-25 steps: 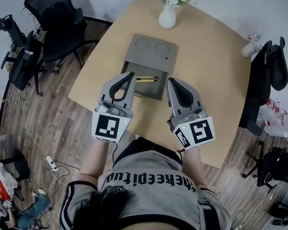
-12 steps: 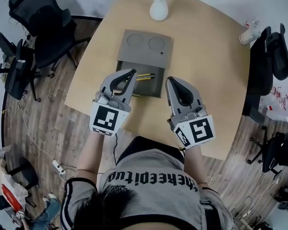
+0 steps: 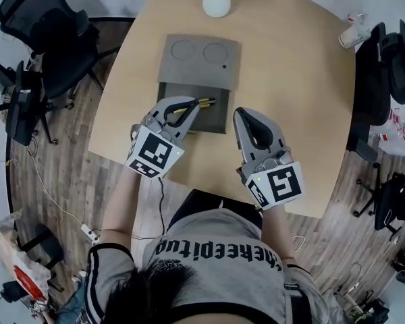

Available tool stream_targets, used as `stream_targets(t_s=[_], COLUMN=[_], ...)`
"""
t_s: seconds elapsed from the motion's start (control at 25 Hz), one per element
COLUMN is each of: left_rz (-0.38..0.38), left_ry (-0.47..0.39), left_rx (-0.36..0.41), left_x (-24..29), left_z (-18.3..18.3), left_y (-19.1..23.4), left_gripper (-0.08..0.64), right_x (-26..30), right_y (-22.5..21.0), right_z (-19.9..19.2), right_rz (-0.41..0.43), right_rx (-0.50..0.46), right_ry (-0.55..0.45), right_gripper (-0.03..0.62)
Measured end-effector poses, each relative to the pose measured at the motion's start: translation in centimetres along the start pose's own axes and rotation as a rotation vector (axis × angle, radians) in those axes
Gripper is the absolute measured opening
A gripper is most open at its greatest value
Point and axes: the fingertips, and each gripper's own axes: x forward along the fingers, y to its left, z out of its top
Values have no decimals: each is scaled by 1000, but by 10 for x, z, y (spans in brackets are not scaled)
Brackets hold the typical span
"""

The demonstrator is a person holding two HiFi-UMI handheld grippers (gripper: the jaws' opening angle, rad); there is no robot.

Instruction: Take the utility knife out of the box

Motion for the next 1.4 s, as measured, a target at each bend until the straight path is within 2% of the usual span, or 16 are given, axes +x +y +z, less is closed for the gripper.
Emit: stream_targets(t_s=[0.48, 0.88, 1.0, 1.4], left_rz=[-220, -354, -395, -462], left_ry=[169, 280, 319, 396], left_rx=[43, 9, -9, 2], left_x=[46, 68, 71, 80], left_z=[-62, -104, -115, -141], left_y=[-10, -13, -17, -21], left_gripper=[18, 23, 84, 160], right_x=[-3, -9, -11, -14], right_y=[-12, -23, -25, -29], right_z=[-17, -26, -28, -32], right_rz=[-44, -72, -77, -94], right_rx=[34, 43, 44, 47], right_ry=[39, 64, 71, 85], right_gripper=[6, 6, 6, 6])
